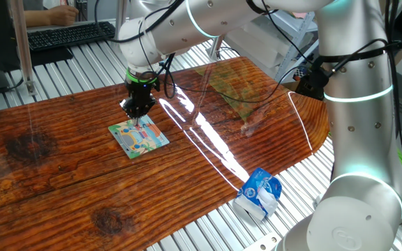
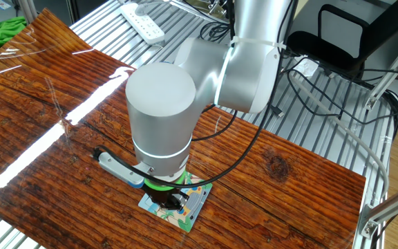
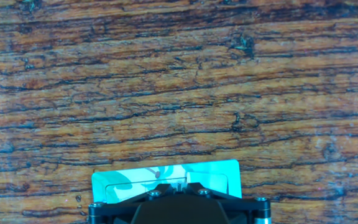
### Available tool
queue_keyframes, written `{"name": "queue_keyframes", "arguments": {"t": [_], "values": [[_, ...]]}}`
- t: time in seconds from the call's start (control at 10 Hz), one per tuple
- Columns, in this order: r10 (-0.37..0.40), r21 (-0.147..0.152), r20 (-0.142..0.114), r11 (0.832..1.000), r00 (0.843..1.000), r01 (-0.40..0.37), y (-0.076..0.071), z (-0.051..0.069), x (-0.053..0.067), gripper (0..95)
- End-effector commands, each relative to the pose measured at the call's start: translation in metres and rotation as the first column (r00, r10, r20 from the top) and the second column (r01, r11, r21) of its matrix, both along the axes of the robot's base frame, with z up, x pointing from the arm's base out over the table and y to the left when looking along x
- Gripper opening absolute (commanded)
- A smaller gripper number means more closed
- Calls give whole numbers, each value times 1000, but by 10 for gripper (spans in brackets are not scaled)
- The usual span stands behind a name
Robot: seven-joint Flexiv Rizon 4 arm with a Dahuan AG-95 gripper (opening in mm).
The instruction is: Assemble one piece of a puzzle
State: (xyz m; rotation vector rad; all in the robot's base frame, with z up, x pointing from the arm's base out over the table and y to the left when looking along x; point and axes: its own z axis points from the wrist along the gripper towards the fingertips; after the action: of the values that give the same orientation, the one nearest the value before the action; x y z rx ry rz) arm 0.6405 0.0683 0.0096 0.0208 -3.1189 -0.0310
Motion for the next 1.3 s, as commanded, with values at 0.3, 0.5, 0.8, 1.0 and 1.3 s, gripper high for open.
{"name": "queue_keyframes", "arguments": {"t": [0.3,0.5,0.8,1.0,1.3], "values": [[-20,15,-2,1000,1000,20,0,-2,0,0],[-12,7,-6,1000,1000,12,0,-2,0,0],[8,12,-10,1000,1000,-8,-4,0,0,0],[5,11,-13,1000,1000,-5,-5,5,-4,0],[3,12,-8,1000,1000,-3,-5,3,-6,0]]}}
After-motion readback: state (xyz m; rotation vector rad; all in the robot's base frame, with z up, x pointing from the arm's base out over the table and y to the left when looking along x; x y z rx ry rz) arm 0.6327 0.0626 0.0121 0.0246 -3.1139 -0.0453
